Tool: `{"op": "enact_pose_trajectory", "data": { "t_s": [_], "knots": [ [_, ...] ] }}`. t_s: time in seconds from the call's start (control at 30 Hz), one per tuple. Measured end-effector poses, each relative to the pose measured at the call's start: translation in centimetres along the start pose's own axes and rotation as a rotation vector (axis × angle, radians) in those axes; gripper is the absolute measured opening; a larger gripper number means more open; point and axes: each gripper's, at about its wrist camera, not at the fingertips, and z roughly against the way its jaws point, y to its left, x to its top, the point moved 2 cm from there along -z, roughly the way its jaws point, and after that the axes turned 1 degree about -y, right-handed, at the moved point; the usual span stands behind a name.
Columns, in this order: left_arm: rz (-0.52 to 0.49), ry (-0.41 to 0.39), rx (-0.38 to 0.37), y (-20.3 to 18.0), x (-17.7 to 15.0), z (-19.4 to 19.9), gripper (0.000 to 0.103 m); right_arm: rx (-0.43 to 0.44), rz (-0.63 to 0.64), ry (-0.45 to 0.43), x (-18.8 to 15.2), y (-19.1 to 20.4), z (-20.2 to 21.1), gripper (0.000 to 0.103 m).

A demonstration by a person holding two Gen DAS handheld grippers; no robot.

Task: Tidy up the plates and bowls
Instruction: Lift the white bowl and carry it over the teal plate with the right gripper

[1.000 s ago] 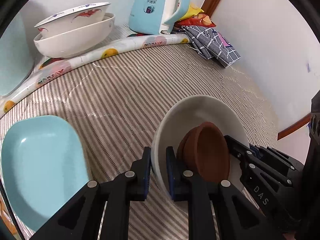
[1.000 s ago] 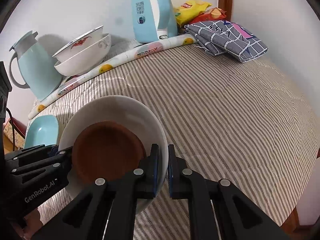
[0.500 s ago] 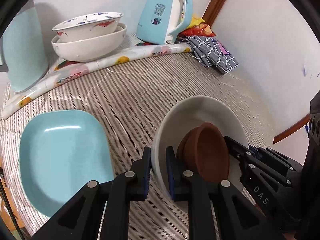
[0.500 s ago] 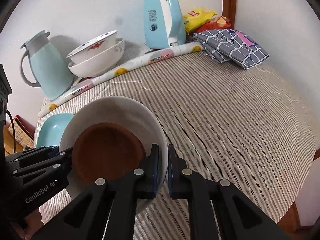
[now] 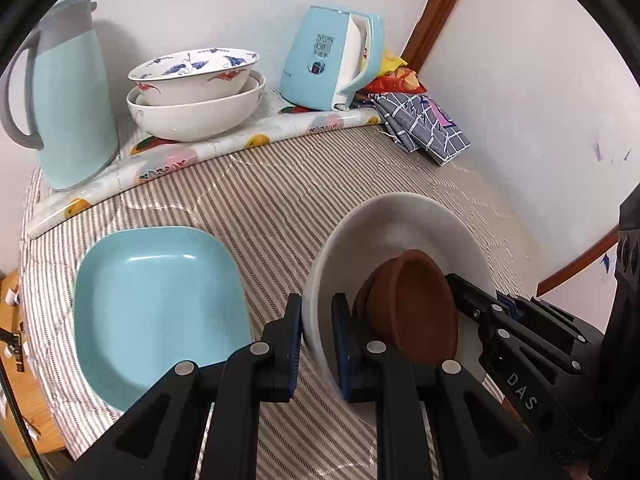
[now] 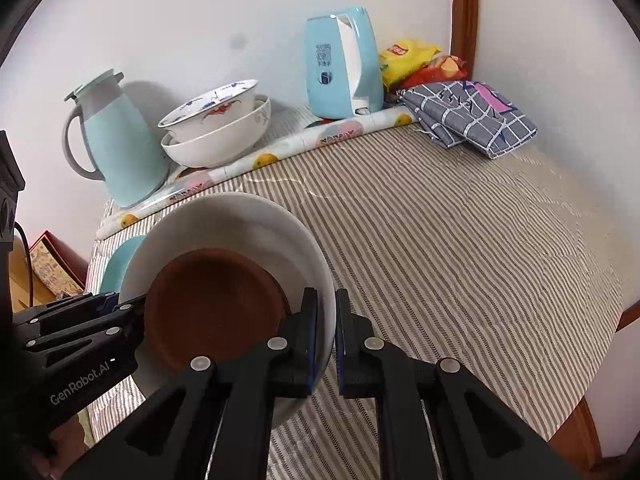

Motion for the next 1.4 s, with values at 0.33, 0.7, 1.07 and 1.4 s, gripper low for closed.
{"op": "enact_pose_trajectory", "data": {
  "t_s": [0.33,0.7,1.07,1.4],
  "knots": [
    [0.006,-0.022,0.021,1.2,-0.5,2.1,0.015,0.016,0.015,-0.011,-0.1,1.9,0.9,0.008],
    [0.02,-0.043,0.041,2.9,-0.5,3.9,0.015,0.035,0.044,-0.023,0.2,4.2,1.5,0.008],
    [0.052,-0.056,0.059,5.4,-0.2,4.8,0.015,0.059,0.066,-0.019,0.6,6.7,0.9,0.008],
    [0.081,-0.064,0.068,7.9,0.1,5.2,0.015,0.069,0.088,-0.013,1.2,9.0,0.1,0.008]
  ]
}}
